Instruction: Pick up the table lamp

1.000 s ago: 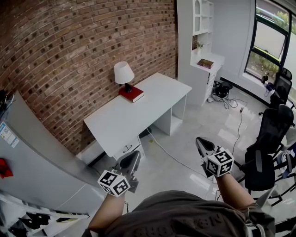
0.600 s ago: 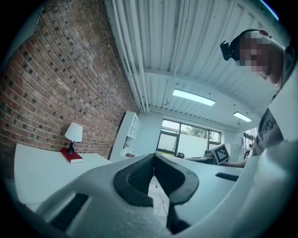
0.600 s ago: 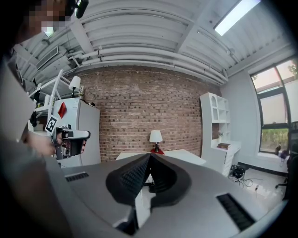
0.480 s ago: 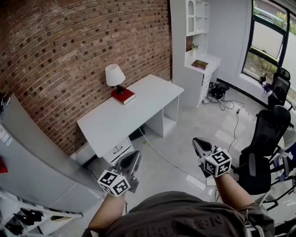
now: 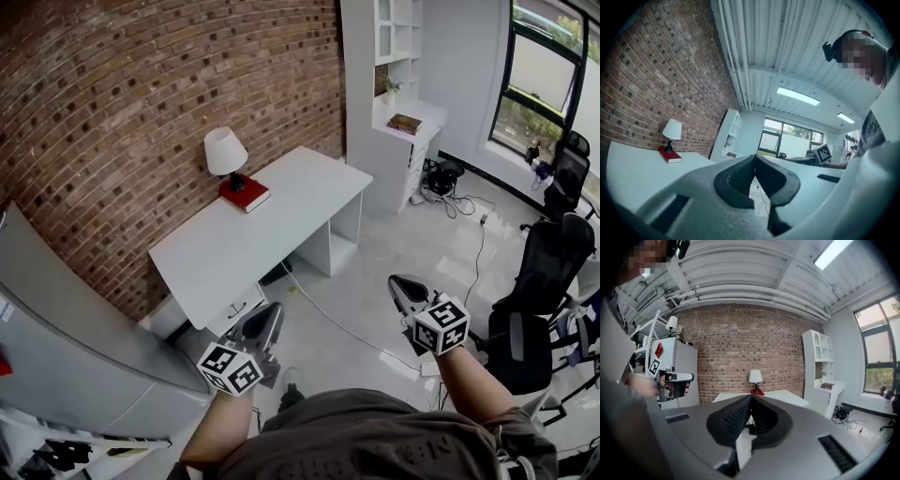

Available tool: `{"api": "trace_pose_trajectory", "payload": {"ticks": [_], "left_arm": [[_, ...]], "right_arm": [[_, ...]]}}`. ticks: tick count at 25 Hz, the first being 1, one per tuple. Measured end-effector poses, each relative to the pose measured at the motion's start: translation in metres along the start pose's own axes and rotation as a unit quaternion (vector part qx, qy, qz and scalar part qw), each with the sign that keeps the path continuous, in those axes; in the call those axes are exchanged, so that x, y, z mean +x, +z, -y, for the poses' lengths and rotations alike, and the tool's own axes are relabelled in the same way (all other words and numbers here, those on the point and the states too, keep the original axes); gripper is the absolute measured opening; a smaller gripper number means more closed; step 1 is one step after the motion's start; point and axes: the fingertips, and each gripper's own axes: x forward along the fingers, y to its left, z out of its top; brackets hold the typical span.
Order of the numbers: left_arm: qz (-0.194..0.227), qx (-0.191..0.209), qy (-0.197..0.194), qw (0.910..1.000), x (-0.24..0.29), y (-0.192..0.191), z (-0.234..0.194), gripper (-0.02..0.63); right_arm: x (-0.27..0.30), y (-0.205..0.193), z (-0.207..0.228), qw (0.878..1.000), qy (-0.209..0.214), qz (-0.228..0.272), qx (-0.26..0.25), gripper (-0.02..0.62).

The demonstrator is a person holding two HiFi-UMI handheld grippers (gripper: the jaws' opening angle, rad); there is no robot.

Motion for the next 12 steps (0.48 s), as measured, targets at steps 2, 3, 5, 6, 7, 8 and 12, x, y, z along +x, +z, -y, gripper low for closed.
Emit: {"api": "trace_pose_trajectory", "payload": {"ticks": [2, 3, 5, 6, 7, 8, 12], "left_arm": [[-0.002, -0.003, -0.007, 1.0000, 0.011, 0.000, -0.025, 0.005], [-0.002, -0.004, -0.012, 0.9999, 0.017, 0.001, -0.039, 0.005], [-0.003, -0.004, -0.022, 0.9997, 0.032, 0.004, -0.071, 0.005], [-0.004, -0.004, -0.028, 0.9996, 0.041, 0.006, -0.089, 0.005], [-0.007, -0.003, -0.033, 0.9994, 0.050, 0.009, -0.107, 0.005], [-0.010, -0.003, -0.040, 0.9992, 0.059, 0.013, -0.126, 0.005], [-0.023, 0.001, -0.070, 0.9973, 0.103, 0.036, -0.198, 0.005]], "right_arm": [[0.026, 0.002, 0.004, 1.000, -0.002, -0.002, -0.001, -0.006], [0.040, 0.003, 0.006, 1.000, -0.004, -0.003, -0.001, -0.006], [0.072, 0.007, 0.011, 1.000, -0.010, -0.001, -0.004, -0.006], [0.090, 0.009, 0.014, 1.000, -0.013, 0.000, -0.004, -0.006], [0.109, 0.012, 0.016, 1.000, -0.017, 0.001, -0.003, -0.006], [0.128, 0.015, 0.018, 1.000, -0.020, 0.002, -0.001, -0.006], [0.201, 0.036, 0.031, 0.999, -0.038, 0.006, -0.001, -0.006]]}}
